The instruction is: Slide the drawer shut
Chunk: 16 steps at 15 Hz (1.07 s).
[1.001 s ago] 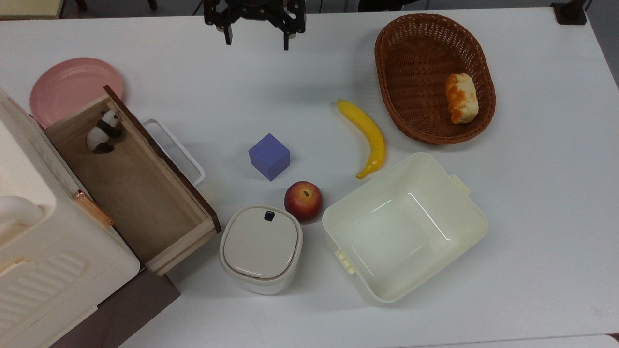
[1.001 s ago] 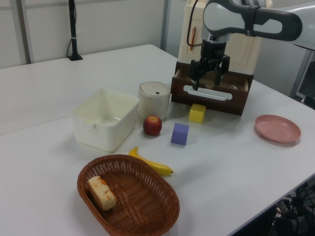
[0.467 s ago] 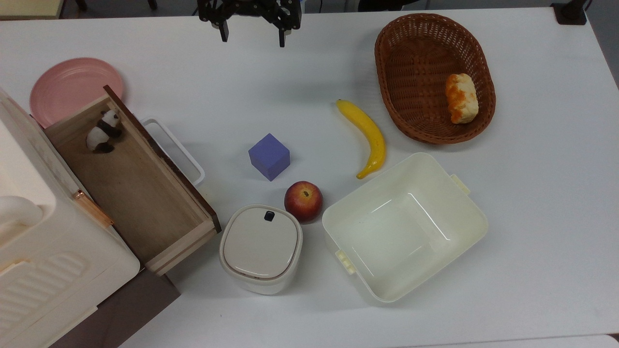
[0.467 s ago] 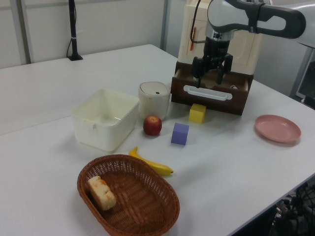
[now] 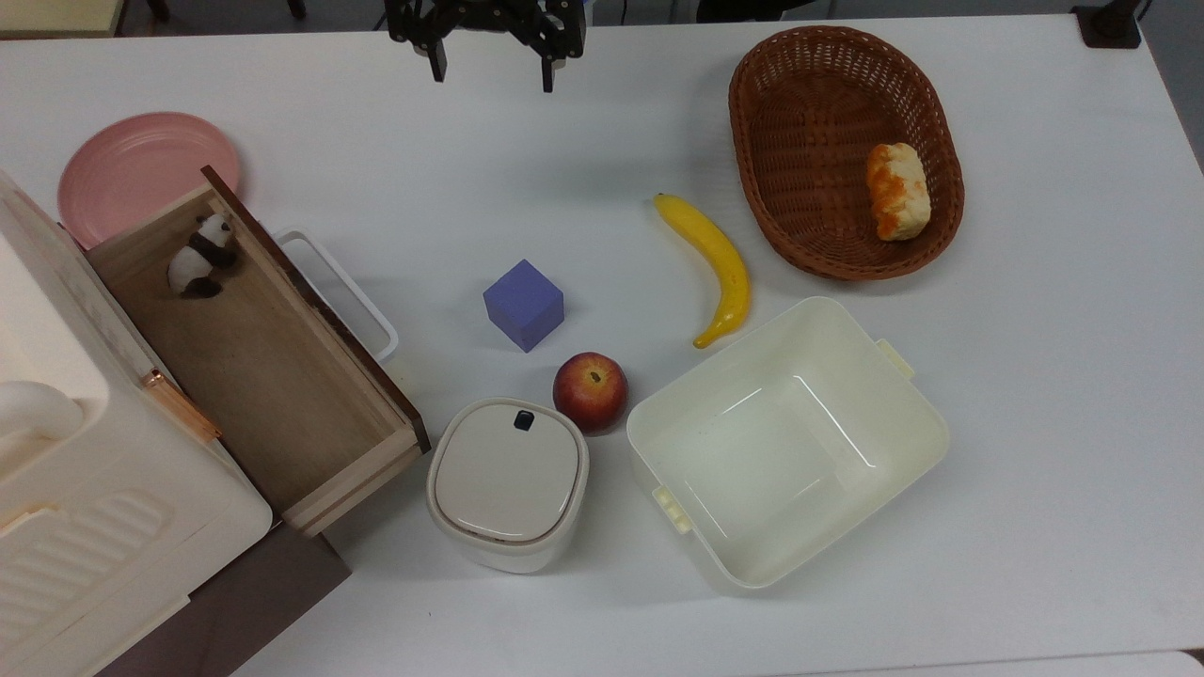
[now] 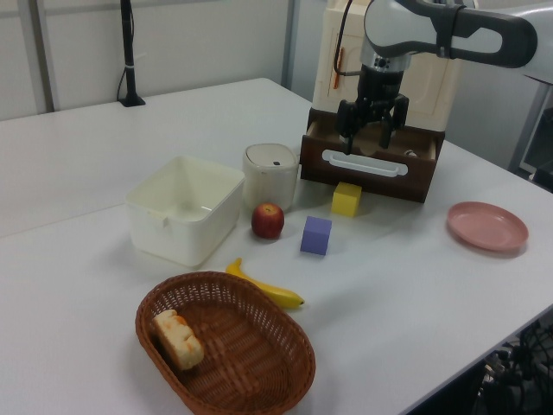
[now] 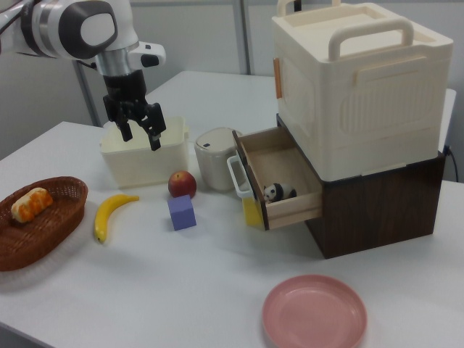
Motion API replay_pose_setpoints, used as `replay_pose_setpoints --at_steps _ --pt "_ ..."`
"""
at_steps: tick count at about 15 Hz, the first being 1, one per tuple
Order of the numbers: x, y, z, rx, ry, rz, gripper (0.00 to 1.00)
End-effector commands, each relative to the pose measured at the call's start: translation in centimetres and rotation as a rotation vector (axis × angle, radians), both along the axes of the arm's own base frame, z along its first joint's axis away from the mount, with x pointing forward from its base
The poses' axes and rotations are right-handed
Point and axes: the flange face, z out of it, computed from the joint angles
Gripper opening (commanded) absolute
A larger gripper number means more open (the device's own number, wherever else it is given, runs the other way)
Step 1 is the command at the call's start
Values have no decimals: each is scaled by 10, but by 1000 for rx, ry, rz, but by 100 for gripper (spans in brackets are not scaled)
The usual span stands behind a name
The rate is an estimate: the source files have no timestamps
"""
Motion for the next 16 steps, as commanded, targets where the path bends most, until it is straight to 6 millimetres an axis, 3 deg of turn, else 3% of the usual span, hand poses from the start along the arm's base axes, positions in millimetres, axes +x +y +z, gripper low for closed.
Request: replay_pose_setpoints --at_steps 1,6,10,13,16 --pt "-9 0 0 19 6 10 0" --pt "-8 -1 -2 22 11 -15 0" --pt "-5 -18 -9 96 27 -260 0" --pt "4 -23 -25 89 46 -362 0" --pt "26 -52 -48 83 -14 -443 0"
